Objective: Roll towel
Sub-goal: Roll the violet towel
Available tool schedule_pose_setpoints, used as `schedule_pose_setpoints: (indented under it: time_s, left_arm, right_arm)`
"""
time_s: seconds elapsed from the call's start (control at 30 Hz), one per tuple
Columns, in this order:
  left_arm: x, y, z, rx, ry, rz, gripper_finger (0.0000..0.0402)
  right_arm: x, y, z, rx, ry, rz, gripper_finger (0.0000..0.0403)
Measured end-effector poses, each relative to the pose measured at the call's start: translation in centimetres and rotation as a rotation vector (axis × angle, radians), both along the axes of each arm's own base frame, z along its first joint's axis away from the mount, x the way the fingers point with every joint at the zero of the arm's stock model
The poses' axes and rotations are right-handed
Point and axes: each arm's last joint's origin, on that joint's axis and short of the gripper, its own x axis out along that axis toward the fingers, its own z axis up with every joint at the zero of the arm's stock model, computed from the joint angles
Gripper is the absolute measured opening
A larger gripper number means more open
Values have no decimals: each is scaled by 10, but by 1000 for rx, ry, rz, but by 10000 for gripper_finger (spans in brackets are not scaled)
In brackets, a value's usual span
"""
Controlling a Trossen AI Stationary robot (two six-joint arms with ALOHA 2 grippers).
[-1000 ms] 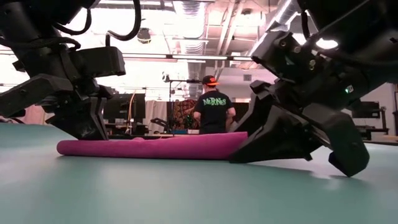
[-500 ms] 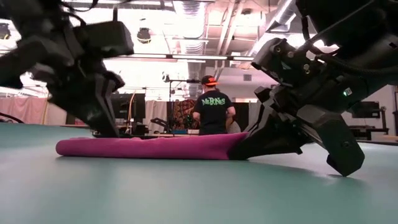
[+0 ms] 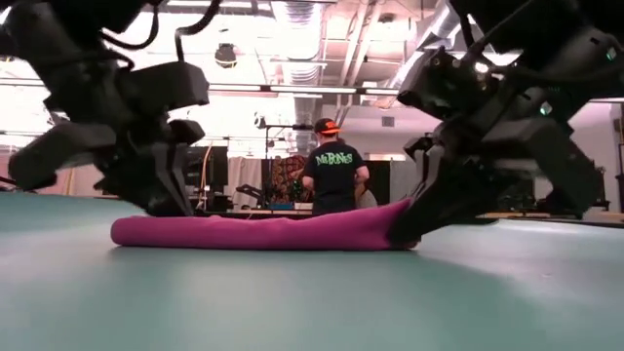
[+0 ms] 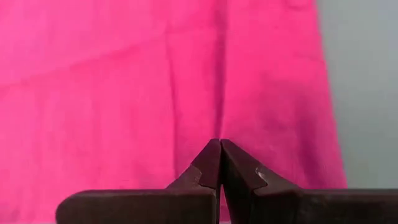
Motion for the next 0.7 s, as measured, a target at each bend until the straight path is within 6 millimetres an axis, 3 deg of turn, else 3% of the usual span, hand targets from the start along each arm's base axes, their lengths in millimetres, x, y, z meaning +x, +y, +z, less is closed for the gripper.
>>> schedule_pose_setpoints:
  time_s: [0.3, 0.5, 0.7]
  left_arm:
    - [-6, 0, -7, -56, -6, -12, 0]
    - [-6, -1, -7, -65, -4, -13, 0]
    - [-6, -1, -8, -77, 7, -24, 0]
  right_arm:
    - [3, -22, 22, 172, 15, -1, 5]
    - [8, -44, 20, 360, 72, -72, 4]
    - [11, -57, 25, 432, 61, -126, 4]
